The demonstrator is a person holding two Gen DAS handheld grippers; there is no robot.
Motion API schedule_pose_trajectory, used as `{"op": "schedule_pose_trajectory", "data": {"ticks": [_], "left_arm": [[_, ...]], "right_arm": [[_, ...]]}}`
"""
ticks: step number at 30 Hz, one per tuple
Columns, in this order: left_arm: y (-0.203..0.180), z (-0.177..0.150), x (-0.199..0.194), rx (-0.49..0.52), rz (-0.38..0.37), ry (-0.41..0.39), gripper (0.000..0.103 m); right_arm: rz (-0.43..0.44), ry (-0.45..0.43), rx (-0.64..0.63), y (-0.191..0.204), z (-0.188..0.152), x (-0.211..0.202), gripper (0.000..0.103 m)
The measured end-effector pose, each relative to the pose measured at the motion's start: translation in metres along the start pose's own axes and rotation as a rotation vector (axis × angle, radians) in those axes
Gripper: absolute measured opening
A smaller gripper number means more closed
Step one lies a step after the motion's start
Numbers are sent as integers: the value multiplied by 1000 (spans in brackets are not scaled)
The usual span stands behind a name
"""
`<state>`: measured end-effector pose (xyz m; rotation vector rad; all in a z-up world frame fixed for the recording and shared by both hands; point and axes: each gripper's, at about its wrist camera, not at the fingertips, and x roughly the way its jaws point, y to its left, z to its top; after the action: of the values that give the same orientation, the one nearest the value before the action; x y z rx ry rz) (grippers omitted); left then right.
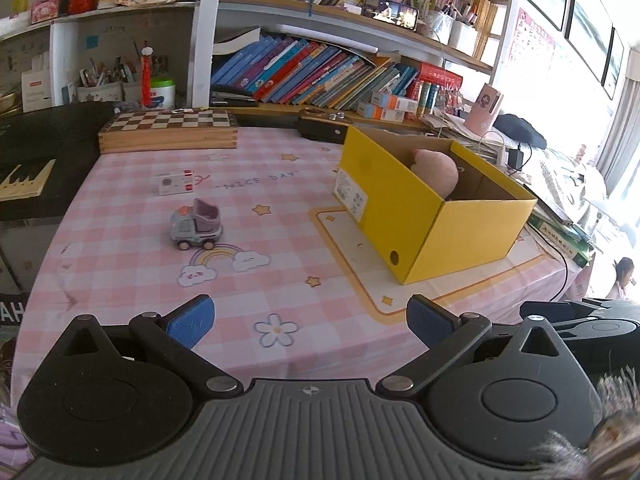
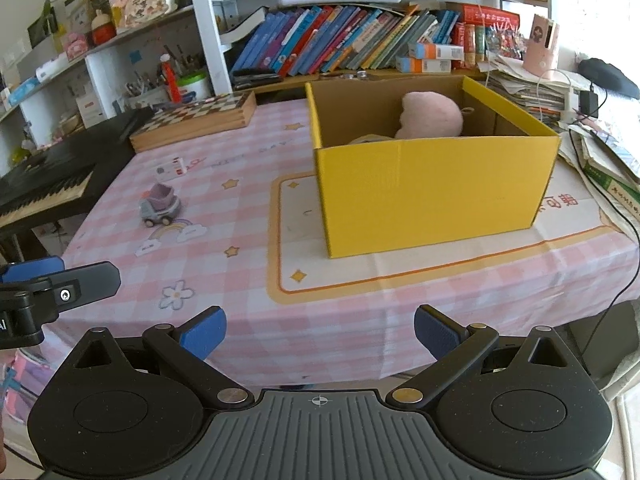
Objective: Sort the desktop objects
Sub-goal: 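Lift both tools out of the box and back over the table, then reach the left tool to the toy car and close on it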
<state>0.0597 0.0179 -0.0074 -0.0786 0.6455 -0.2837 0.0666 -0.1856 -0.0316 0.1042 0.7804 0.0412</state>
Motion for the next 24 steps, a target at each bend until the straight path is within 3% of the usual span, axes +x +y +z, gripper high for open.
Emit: {"op": "schedule_pose_trajectory", "data": {"ticks": [24], "left_arm": [[65,-3,-23,-57,50,-43,103]], "right_arm": [[93,-42,-146,77,12,11,98]]}}
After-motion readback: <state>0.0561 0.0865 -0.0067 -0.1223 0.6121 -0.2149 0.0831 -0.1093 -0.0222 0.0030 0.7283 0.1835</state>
